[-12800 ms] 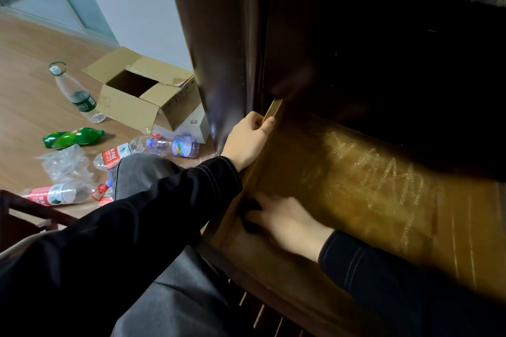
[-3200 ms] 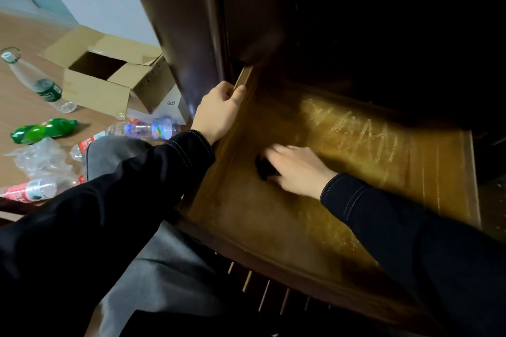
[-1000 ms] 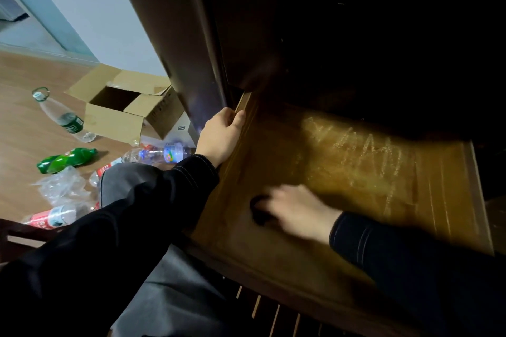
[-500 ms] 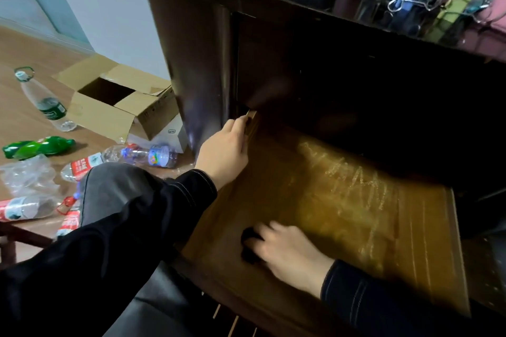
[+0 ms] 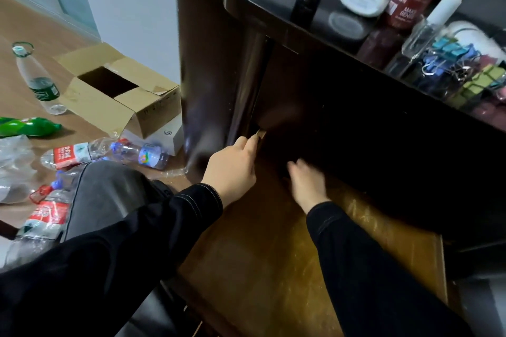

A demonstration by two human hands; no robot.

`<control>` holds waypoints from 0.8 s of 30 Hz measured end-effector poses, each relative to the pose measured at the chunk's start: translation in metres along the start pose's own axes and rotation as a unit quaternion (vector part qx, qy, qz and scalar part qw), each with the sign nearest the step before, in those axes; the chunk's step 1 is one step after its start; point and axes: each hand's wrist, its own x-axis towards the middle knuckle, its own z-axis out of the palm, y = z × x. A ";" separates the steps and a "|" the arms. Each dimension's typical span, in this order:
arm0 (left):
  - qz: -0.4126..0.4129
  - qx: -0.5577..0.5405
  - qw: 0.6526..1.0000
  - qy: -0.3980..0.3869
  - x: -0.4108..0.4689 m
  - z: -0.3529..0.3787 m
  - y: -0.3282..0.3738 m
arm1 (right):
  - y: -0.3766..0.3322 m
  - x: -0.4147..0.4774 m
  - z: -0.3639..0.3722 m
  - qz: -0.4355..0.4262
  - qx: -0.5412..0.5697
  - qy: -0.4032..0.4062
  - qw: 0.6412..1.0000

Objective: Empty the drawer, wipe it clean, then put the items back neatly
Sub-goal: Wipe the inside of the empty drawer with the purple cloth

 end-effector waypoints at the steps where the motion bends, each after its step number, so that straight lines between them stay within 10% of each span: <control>1: 0.002 0.009 1.000 -0.005 0.000 0.000 0.001 | -0.006 -0.012 -0.001 -0.018 -0.010 -0.005 1.000; 7: 0.004 0.036 0.999 -0.012 0.000 0.000 0.002 | -0.035 -0.112 0.010 -0.225 0.024 -0.044 0.973; 17: 0.006 0.030 1.000 -0.001 0.002 0.007 0.000 | 0.014 0.014 0.007 0.077 0.046 -0.035 0.995; 24: -0.002 0.021 1.000 0.005 0.002 0.004 0.002 | -0.002 -0.038 0.012 0.008 -0.003 -0.030 1.000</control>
